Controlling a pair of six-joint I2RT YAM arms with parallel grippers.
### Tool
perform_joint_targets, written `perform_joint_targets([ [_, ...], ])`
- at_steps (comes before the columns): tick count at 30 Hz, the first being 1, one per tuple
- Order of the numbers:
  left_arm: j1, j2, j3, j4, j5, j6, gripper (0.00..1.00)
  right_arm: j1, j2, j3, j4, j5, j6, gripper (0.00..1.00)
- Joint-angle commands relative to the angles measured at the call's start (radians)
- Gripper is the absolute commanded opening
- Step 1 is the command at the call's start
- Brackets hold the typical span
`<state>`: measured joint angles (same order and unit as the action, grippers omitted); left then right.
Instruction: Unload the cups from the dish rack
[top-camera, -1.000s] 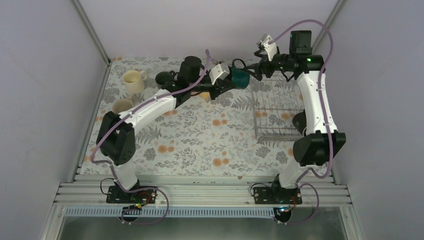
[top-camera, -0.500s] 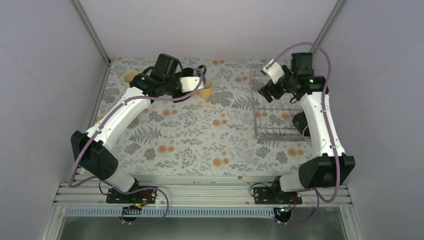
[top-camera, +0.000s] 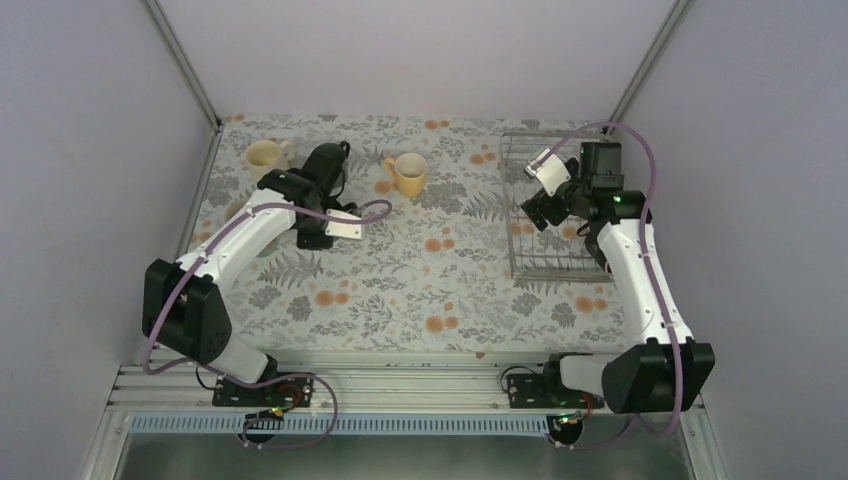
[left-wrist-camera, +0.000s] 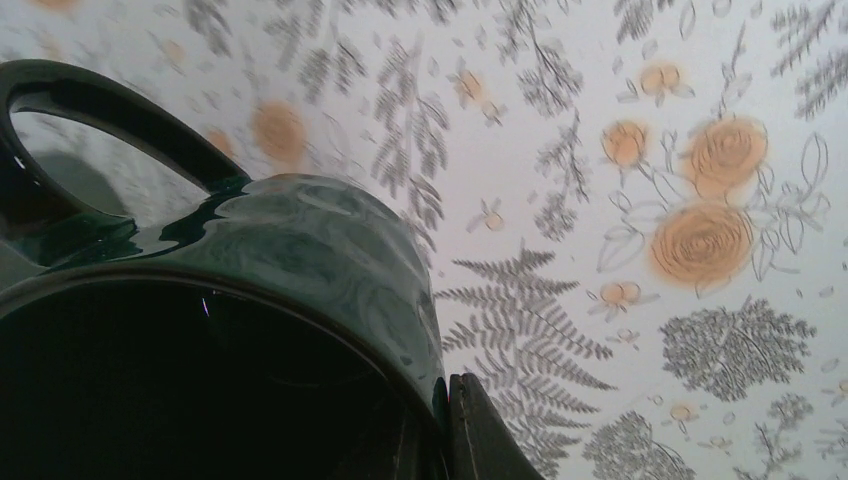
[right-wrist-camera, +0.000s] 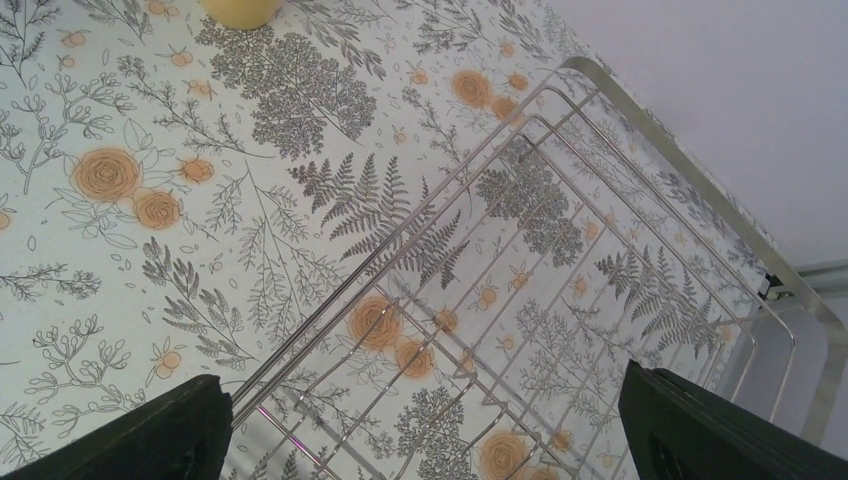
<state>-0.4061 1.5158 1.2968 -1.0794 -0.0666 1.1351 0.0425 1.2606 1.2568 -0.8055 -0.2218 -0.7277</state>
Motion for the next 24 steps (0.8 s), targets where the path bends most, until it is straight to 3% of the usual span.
perform_joint_targets([
  [1, 0.007, 0.002, -0.05, 0.004, -0.083, 0.023, 0.02, -0.014, -0.057, -0.045, 0.084, -0.005, 0.037, 1.0],
  [9, 0.01, 0.063, -0.094, 0.026, -0.095, 0.011, 0.02, -0.039, -0.127, -0.143, 0.153, 0.018, 0.052, 1.0],
  [24, 0.016, 0.144, -0.075, 0.149, -0.036, 0.011, 0.04, -0.048, -0.222, -0.177, 0.142, 0.051, 0.11, 1.0],
])
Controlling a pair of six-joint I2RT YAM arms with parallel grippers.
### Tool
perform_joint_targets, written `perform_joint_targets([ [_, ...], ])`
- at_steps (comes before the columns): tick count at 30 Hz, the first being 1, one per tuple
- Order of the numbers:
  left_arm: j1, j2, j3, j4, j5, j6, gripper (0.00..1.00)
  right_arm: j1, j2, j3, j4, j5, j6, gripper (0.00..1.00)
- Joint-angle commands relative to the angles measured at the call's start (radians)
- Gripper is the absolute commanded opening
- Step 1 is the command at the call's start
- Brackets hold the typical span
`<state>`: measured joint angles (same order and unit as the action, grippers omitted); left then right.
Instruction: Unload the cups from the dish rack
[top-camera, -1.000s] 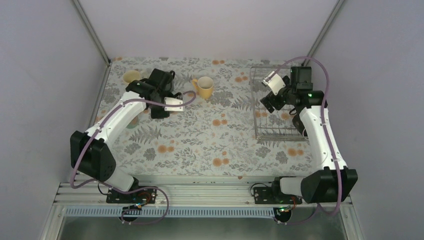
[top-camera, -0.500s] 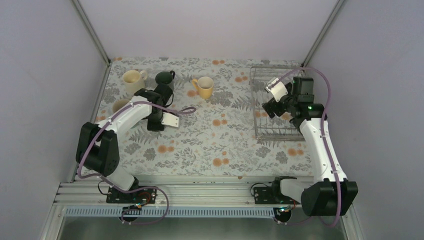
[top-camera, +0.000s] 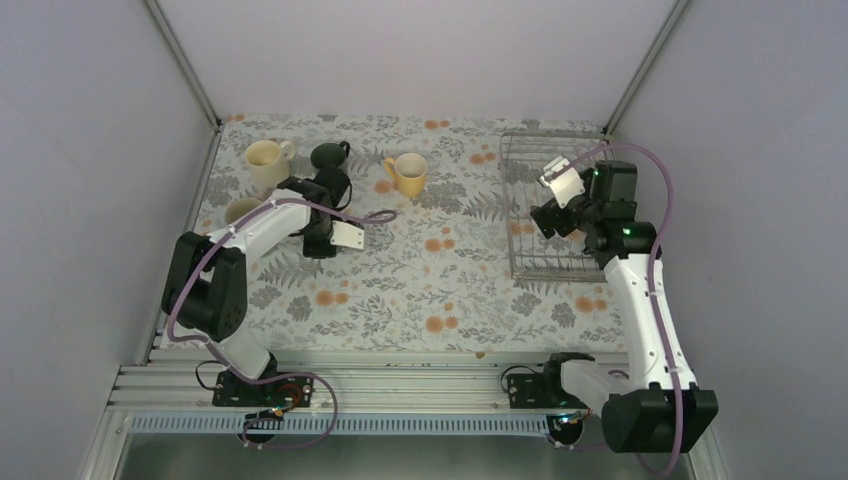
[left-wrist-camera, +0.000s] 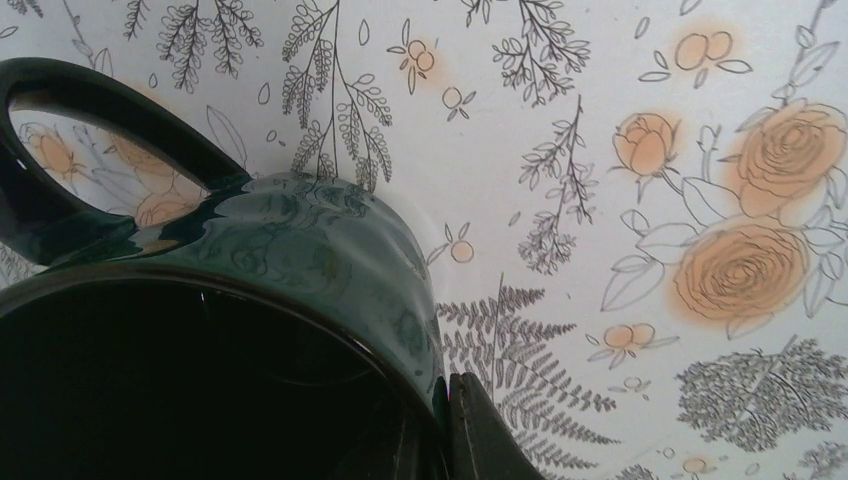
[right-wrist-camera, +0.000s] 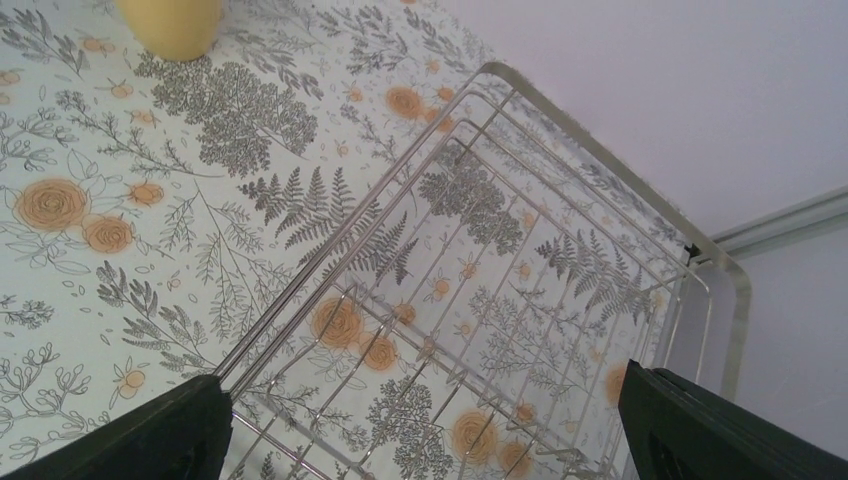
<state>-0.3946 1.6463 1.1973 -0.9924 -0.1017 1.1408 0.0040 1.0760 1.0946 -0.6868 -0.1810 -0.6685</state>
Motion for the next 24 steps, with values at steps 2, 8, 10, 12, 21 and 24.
perform_joint_targets([
  [2, 0.007, 0.016, 0.02, 0.064, 0.004, 0.018, 0.08, -0.01, -0.054, -0.035, 0.026, 0.016, 0.056, 1.0],
  [8, 0.018, 0.015, -0.009, 0.133, -0.037, 0.035, 0.17, -0.02, -0.113, -0.092, 0.064, 0.169, 0.096, 1.0],
  [10, 0.019, 0.015, -0.013, 0.139, -0.063, 0.037, 0.23, -0.026, -0.152, -0.11, 0.094, 0.217, 0.126, 1.0],
  [12, 0.019, 0.01, -0.007, 0.134, -0.094, 0.039, 0.37, -0.039, -0.192, -0.13, 0.122, 0.276, 0.147, 1.0],
  [21, 0.017, -0.057, 0.185, -0.012, -0.105, 0.05, 0.71, -0.132, -0.186, -0.16, 0.044, 0.309, 0.057, 1.0],
  [24, -0.004, -0.073, 0.334, -0.083, 0.042, 0.02, 0.73, -0.169, -0.146, -0.114, 0.004, 0.292, 0.009, 1.0],
])
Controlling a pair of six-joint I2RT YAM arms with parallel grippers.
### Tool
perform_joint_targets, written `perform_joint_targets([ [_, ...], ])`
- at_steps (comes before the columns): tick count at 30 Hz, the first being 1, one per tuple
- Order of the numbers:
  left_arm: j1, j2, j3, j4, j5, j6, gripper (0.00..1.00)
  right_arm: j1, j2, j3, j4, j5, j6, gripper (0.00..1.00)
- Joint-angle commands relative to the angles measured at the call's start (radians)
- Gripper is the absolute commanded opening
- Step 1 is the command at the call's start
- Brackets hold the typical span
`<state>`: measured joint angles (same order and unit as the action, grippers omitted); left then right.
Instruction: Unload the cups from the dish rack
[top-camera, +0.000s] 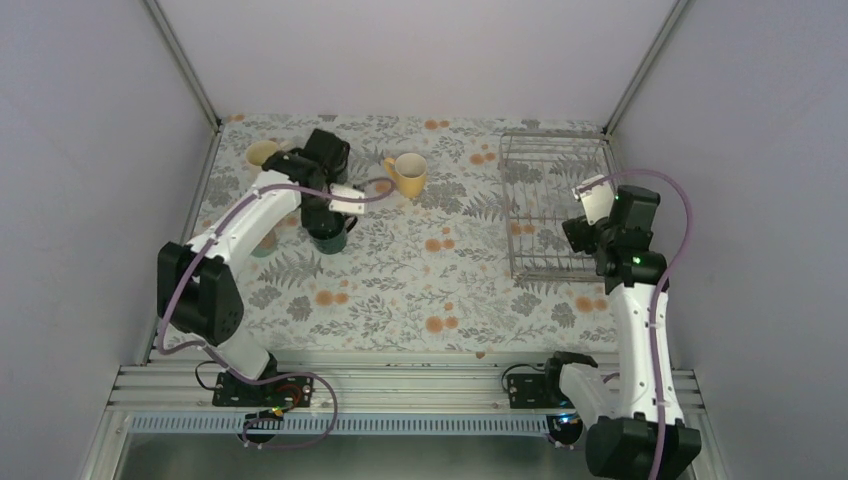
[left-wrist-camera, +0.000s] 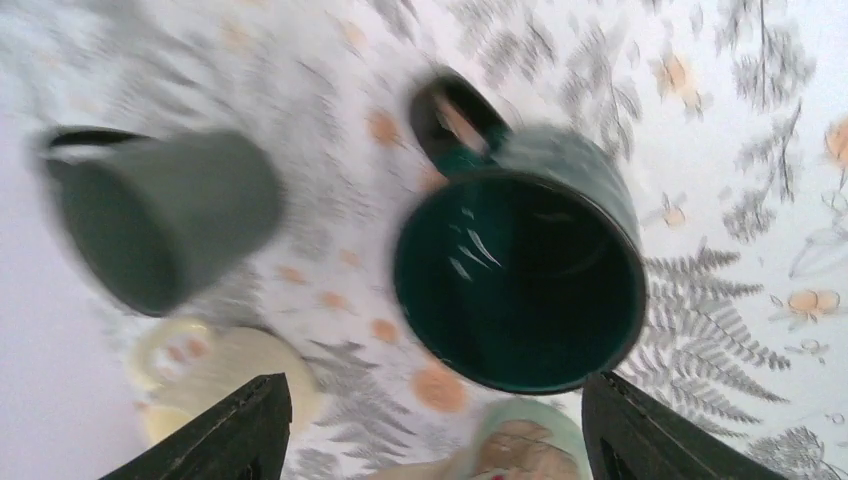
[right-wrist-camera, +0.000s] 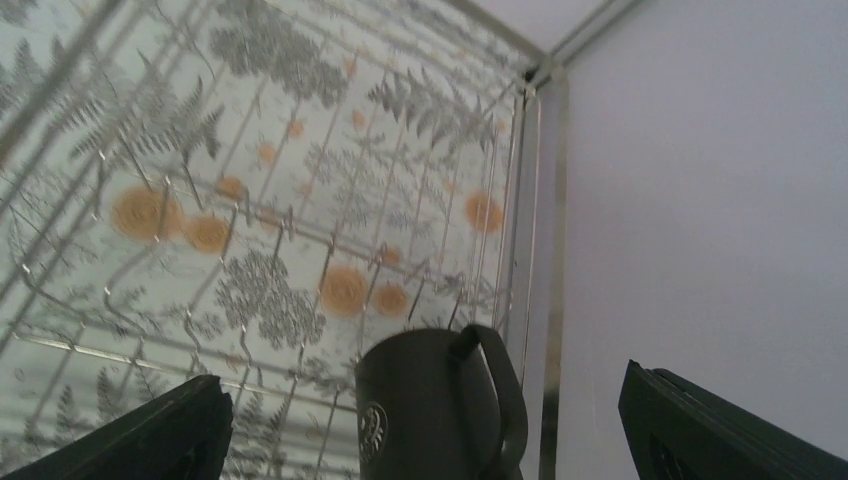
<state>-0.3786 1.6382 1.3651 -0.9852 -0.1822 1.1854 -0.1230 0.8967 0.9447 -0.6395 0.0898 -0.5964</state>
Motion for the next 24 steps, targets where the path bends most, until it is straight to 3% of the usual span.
perform_joint_targets([
  [1, -0.029, -0.061, 0.226, -0.104, 0.193, -0.047, 0.74, -0.052, 0.058, 0.06, -0.059, 0.023, -0.07, 1.0],
  [4, -0.074, -0.06, 0.326, -0.04, 0.344, -0.165, 0.75, -0.098, 0.155, 0.128, -0.088, 0.06, -0.077, 1.0],
  [10, -0.226, -0.128, 0.133, 0.445, 0.291, -0.327, 0.76, -0.255, 0.365, 0.266, -0.153, -0.094, -0.052, 0.99],
  [15, -0.238, -0.072, 0.076, 0.634, 0.369, -0.408, 0.76, -0.341, 0.507, 0.395, -0.275, -0.259, -0.035, 0.85],
  [20, -0.241, -0.01, 0.018, 0.782, 0.442, -0.433, 0.77, -0.346, 0.573, 0.475, -0.354, -0.308, -0.017, 0.75],
  [24, -0.244, 0.036, 0.013, 0.842, 0.52, -0.507, 0.77, -0.346, 0.648, 0.492, -0.435, -0.345, -0.013, 0.53],
])
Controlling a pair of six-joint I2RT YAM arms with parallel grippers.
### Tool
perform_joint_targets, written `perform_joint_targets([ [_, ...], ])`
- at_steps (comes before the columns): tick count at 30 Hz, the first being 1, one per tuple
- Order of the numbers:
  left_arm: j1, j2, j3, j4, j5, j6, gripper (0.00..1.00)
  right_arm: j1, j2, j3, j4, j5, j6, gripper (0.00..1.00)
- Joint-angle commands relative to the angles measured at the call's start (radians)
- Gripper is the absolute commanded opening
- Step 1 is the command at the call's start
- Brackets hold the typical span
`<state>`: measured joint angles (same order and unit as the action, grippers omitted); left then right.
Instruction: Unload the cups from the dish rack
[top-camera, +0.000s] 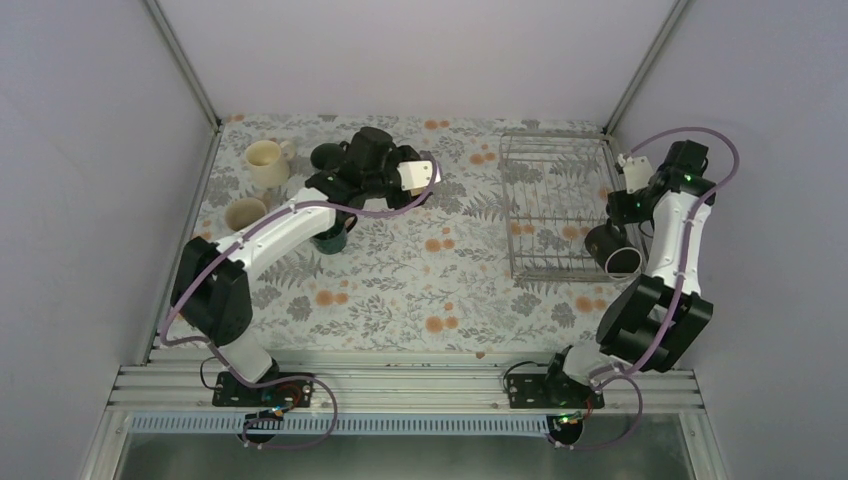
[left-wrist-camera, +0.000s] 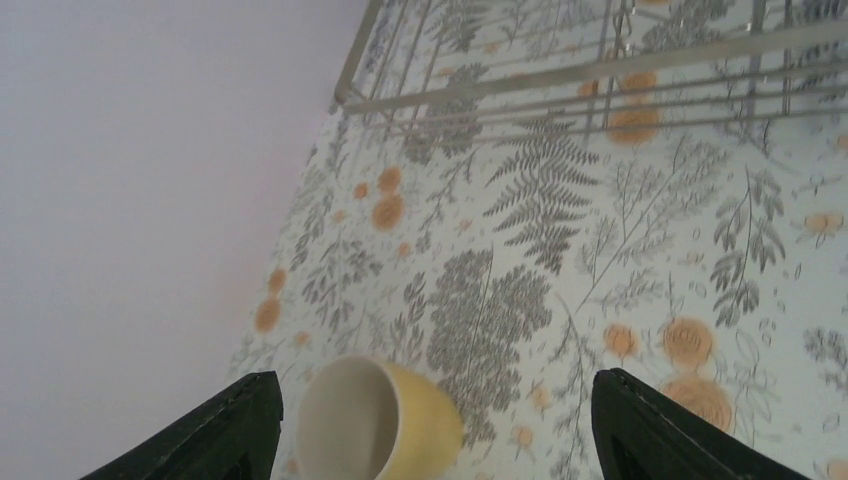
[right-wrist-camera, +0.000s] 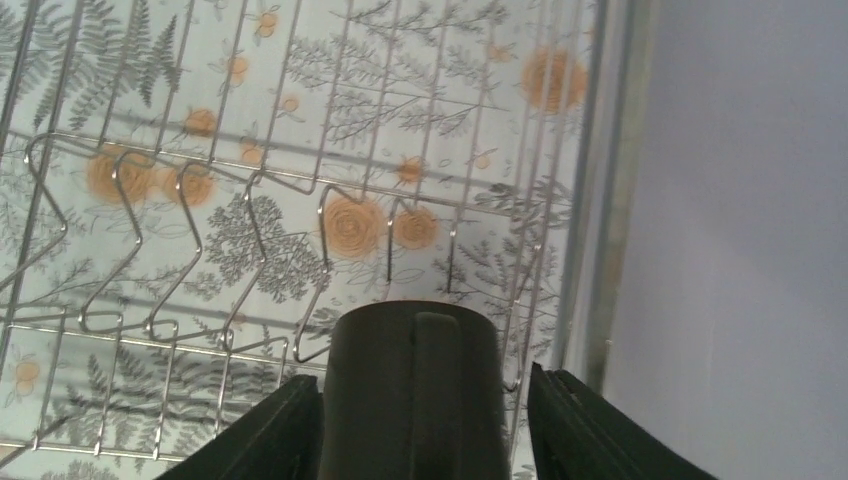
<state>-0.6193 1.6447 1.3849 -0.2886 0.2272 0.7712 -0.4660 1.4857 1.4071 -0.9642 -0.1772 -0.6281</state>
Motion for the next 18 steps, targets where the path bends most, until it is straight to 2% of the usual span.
perform_joint_targets([
  [1, -0.005, 0.037, -0.006, 0.159, 0.13, -0.108, 0.77, -0.003, 0.078, 0.031, -0.126, -0.071, 0.024, 0.5],
  [3, -0.013, 0.052, 0.002, 0.175, 0.148, -0.124, 0.78, -0.003, 0.093, 0.016, -0.122, -0.054, 0.037, 0.49],
  [6, -0.028, 0.069, 0.014, 0.183, 0.16, -0.139, 0.78, -0.003, 0.07, -0.022, -0.07, -0.04, 0.047, 0.58],
  [11, -0.055, 0.082, 0.028, 0.162, 0.174, -0.147, 0.78, -0.005, 0.061, -0.085, -0.037, -0.025, 0.043, 0.57],
  [13, -0.065, 0.082, 0.032, 0.153, 0.171, -0.147, 0.78, -0.006, 0.058, -0.111, -0.025, -0.031, 0.038, 0.54],
  [18, -0.087, 0.083, 0.048, 0.135, 0.179, -0.161, 0.78, -0.008, 0.045, -0.166, 0.009, -0.004, 0.036, 0.27],
])
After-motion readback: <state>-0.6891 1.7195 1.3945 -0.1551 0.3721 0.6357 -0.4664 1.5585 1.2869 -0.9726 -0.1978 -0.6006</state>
